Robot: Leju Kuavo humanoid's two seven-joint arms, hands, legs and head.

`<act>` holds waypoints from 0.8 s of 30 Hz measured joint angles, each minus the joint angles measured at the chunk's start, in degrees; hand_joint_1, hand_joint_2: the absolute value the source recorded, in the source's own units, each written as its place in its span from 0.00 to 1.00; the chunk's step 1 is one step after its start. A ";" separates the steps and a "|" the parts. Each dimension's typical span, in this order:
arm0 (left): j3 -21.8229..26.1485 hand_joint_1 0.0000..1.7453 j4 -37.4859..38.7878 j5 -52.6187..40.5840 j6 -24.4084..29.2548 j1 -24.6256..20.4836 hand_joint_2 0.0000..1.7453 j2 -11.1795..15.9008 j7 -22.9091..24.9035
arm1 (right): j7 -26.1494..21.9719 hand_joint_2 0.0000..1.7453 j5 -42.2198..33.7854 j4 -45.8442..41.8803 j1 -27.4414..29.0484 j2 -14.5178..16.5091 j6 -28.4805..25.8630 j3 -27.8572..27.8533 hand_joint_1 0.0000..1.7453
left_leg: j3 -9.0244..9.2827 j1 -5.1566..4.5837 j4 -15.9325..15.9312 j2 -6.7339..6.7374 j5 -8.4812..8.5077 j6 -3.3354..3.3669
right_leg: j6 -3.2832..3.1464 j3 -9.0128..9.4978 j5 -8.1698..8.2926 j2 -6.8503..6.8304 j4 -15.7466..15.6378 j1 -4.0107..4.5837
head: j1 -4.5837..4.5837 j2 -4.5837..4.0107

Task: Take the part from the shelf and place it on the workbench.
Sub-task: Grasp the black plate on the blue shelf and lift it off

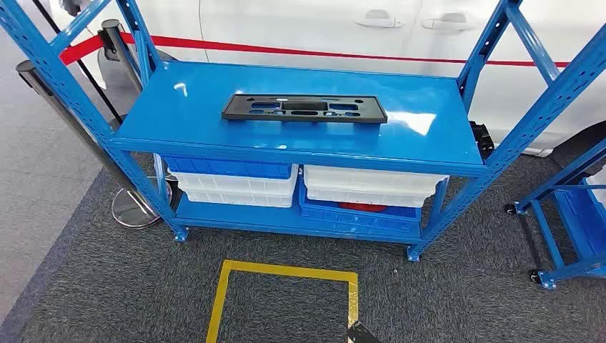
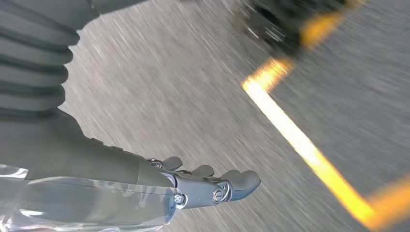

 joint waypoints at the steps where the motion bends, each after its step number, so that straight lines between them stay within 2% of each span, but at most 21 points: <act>1: -0.30 0.00 0.05 0.08 0.08 -0.06 0.00 0.00 0.07 | -0.30 1.00 0.53 -0.12 -0.73 0.01 -0.21 0.30 0.00 | 0.00 0.00 0.00 0.00 0.00 0.00 | 0.01 0.00 0.01 0.00 0.00 0.00 | 0.00 0.00; 9: -2.72 0.00 0.19 0.32 0.52 -0.81 0.00 -0.12 0.22 | -3.22 1.00 9.25 -2.18 -9.60 0.06 -5.74 6.84 0.00 | -0.04 0.00 0.03 -0.01 0.06 0.04 | 0.06 -0.01 0.04 0.01 0.02 0.00 | 0.00 0.00; 24: -5.35 0.00 0.40 1.31 0.57 -1.57 0.00 -1.48 0.11 | -2.28 1.00 28.80 -12.06 -24.22 -0.26 -11.06 24.92 0.00 | -0.03 0.00 0.07 -0.03 0.06 0.05 | 0.06 0.00 0.05 0.00 0.01 0.00 | 0.00 0.00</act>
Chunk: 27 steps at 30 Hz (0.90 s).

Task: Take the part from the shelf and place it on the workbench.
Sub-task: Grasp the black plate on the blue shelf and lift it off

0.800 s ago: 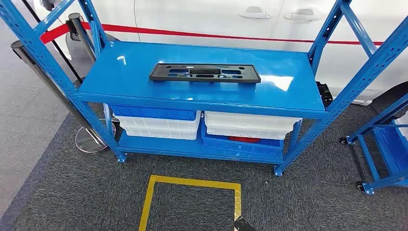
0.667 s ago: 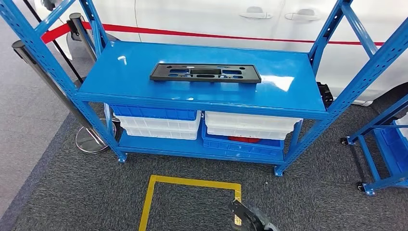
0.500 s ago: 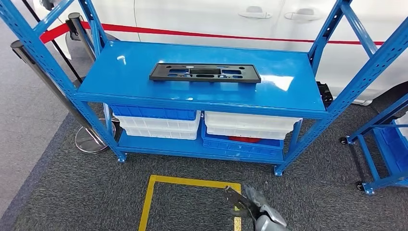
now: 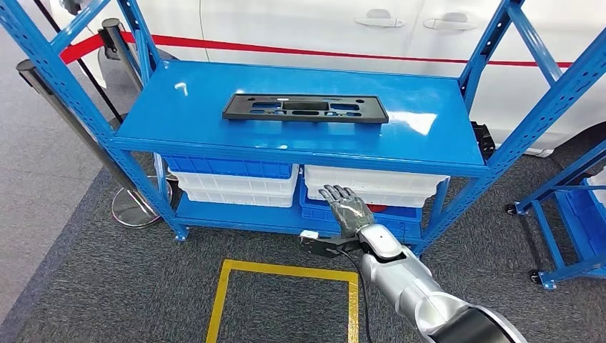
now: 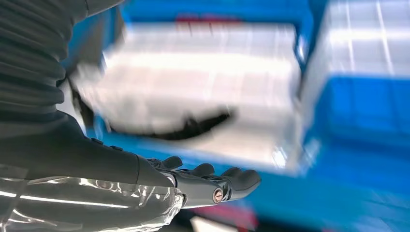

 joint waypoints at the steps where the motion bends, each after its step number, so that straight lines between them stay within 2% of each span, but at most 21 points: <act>1: -0.44 0.00 0.15 -0.12 0.05 0.00 0.00 0.04 0.04 | 0.00 1.00 1.02 -0.57 -0.53 -0.02 -0.44 1.45 0.00 | 0.00 0.00 0.00 0.00 0.00 0.00 | 0.00 0.00 0.00 0.00 0.00 0.00 | 0.00 0.00; 7: -1.73 0.00 1.06 0.33 1.70 -0.09 0.00 0.96 0.26 | 0.83 1.00 5.62 -2.27 -2.46 0.54 -3.87 8.65 0.00 | -0.03 0.01 -0.01 0.01 0.00 0.00 | 0.00 -0.03 0.00 0.01 0.01 0.01 | 0.00 0.00; 11: 0.01 0.00 1.18 3.97 2.04 -0.24 1.00 1.22 -1.79 | 0.73 1.00 4.66 -3.08 -4.51 1.85 -2.04 10.79 0.00 | -0.02 0.01 -0.01 0.01 0.00 -0.01 | 0.00 -0.03 0.00 0.00 0.01 0.01 | 0.00 0.00; 17: 4.71 0.00 1.18 10.84 -2.63 -0.20 1.00 0.61 -7.51 | -0.39 1.00 0.88 -3.09 -5.46 3.40 -0.18 12.39 0.00 | -0.05 0.00 0.00 0.00 0.01 -0.01 | 0.00 -0.03 0.00 0.00 0.01 0.00 | 0.00 0.00; 21: 6.59 0.00 1.18 13.14 -5.61 -0.24 0.00 0.11 -10.51 | -0.78 1.00 -0.77 -2.85 -5.39 3.93 -0.22 13.11 0.00 | -0.08 0.00 0.03 0.00 0.00 0.00 | 0.00 -0.03 0.00 0.00 -0.01 -0.01 | 0.00 0.00; 27: 7.32 0.00 1.18 13.25 -5.96 -0.20 0.00 -0.06 -10.24 | 0.66 1.00 -1.18 -1.99 -5.53 4.02 -1.45 13.79 0.00 | -0.09 -0.01 0.05 0.00 -0.01 0.01 | 0.00 -0.04 0.00 0.00 -0.02 -0.01 | 0.00 0.00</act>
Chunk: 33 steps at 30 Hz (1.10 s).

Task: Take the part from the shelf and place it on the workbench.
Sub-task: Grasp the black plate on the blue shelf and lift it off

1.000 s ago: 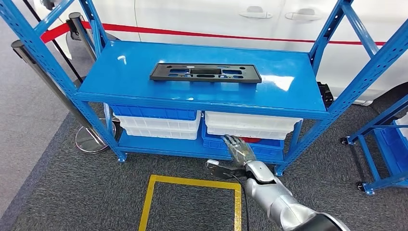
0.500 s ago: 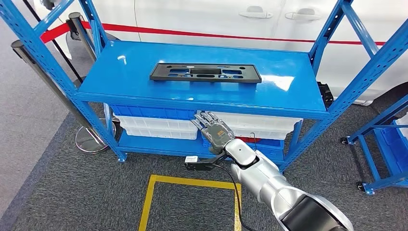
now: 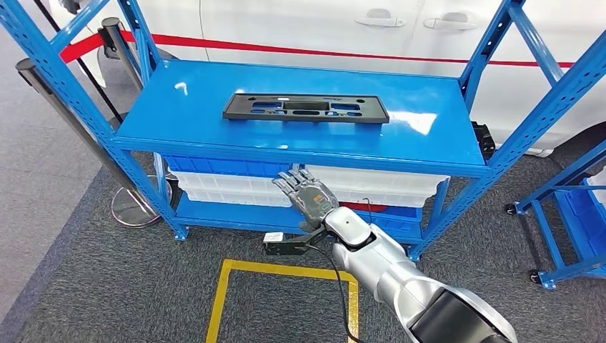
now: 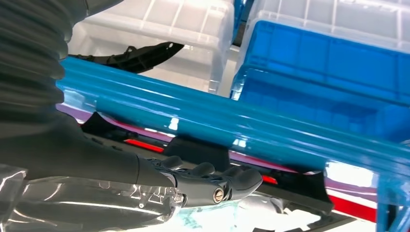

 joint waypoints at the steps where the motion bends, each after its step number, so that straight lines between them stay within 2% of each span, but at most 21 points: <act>1: 0.03 0.00 0.00 -0.03 0.07 0.04 0.00 0.01 0.30 | 0.60 1.00 0.17 0.07 -0.22 -0.13 -0.56 0.01 0.00 | 0.00 0.00 0.00 0.00 0.00 0.00 | 0.00 -0.01 0.00 0.00 0.00 0.00 | 0.00 0.00; 5: -0.06 0.00 0.00 -0.82 0.05 0.10 0.00 0.01 1.73 | 2.53 1.00 0.43 -0.15 -3.16 -1.40 -1.65 0.02 0.00 | -0.01 0.00 0.02 0.00 0.02 0.00 | 0.05 -0.02 0.04 0.01 0.00 0.00 | 0.00 0.00; 13: -0.54 0.00 0.00 -1.67 0.01 -0.44 0.00 -0.04 3.03 | 3.40 1.00 0.63 -1.50 -14.61 -4.25 0.48 -0.66 0.00 | -0.03 0.00 0.07 0.01 0.06 0.04 | 0.13 -0.03 0.10 0.02 0.01 0.00 | 0.00 0.00; 21: -0.55 0.00 0.00 -0.90 0.20 -0.75 0.00 -0.34 1.69 | 0.24 1.00 -0.25 -1.03 -21.45 -5.05 1.81 -1.14 0.00 | -0.07 0.00 0.08 0.01 0.05 0.04 | 0.13 -0.06 0.10 0.02 0.01 0.00 | 0.00 0.00; 26: -0.36 0.00 0.00 0.94 -0.16 -0.68 0.00 -0.57 1.08 | -1.36 1.00 -1.85 0.99 -22.83 -4.87 1.67 -1.32 0.00 | -0.08 0.00 0.07 0.00 0.05 0.04 | 0.13 -0.05 0.10 0.01 0.01 0.00 | 0.00 0.00; 33: 2.49 0.00 0.00 6.06 -1.74 0.10 0.00 -0.57 -0.96 | -2.05 1.00 -3.25 3.73 -21.21 -4.36 1.23 -1.32 0.00 | -0.09 0.00 0.07 -0.01 0.05 0.04 | 0.13 -0.06 0.10 0.00 0.01 0.00 | 0.00 0.00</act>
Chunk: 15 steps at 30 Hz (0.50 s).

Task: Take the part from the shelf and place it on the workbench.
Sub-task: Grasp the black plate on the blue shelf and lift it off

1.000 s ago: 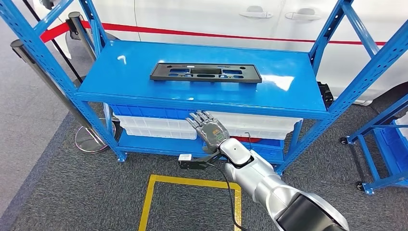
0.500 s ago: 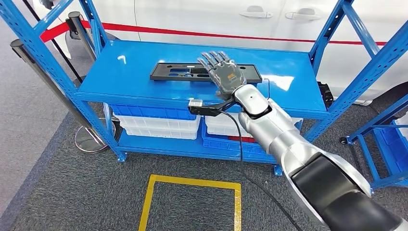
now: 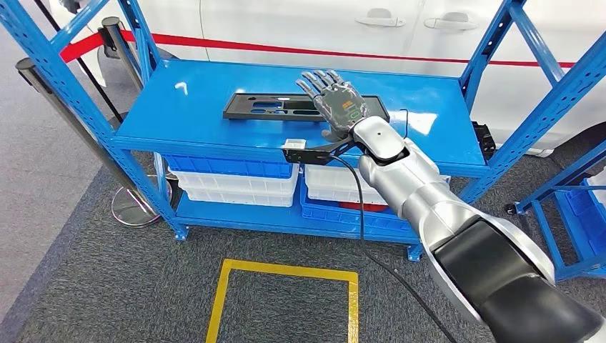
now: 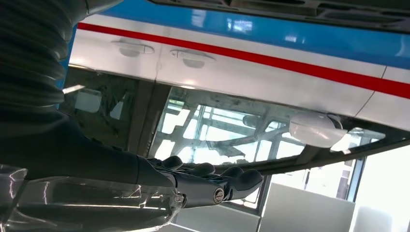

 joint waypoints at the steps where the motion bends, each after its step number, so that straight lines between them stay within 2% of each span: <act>1: 0.37 0.00 0.00 0.33 -0.21 0.12 0.00 -0.01 -0.21 | -0.05 1.00 -0.20 0.25 0.24 0.00 -0.02 0.00 0.00 | 0.00 0.00 0.00 0.00 0.00 0.00 | 0.00 -0.01 0.00 0.00 0.00 0.00 | 0.00 0.00; 9: 3.20 0.00 0.00 2.71 -2.27 0.42 0.00 0.01 -2.50 | -1.02 1.00 -1.75 1.50 2.51 -0.58 -0.36 0.00 0.00 | -0.24 -0.17 0.44 0.00 -0.22 0.30 | 0.23 -0.05 0.05 -0.01 -0.09 -0.31 | 0.00 0.00; 13: 3.70 0.00 0.00 2.92 -2.29 0.43 0.00 0.00 -2.81 | -1.09 1.00 -1.92 1.85 3.89 -1.19 -1.15 0.00 0.00 | -0.22 -0.23 0.27 0.02 -0.23 0.88 | 1.01 -0.06 0.42 0.01 0.21 -0.31 | -0.01 0.01; 15: 4.01 0.00 0.00 2.93 -2.28 0.39 0.00 -0.01 -2.83 | -1.10 1.00 -1.94 1.93 4.12 -1.53 -1.25 0.00 0.00 | 0.23 0.01 -0.27 0.07 -0.19 1.48 | 1.36 -0.82 -0.29 0.01 1.97 -0.32 | -0.01 0.01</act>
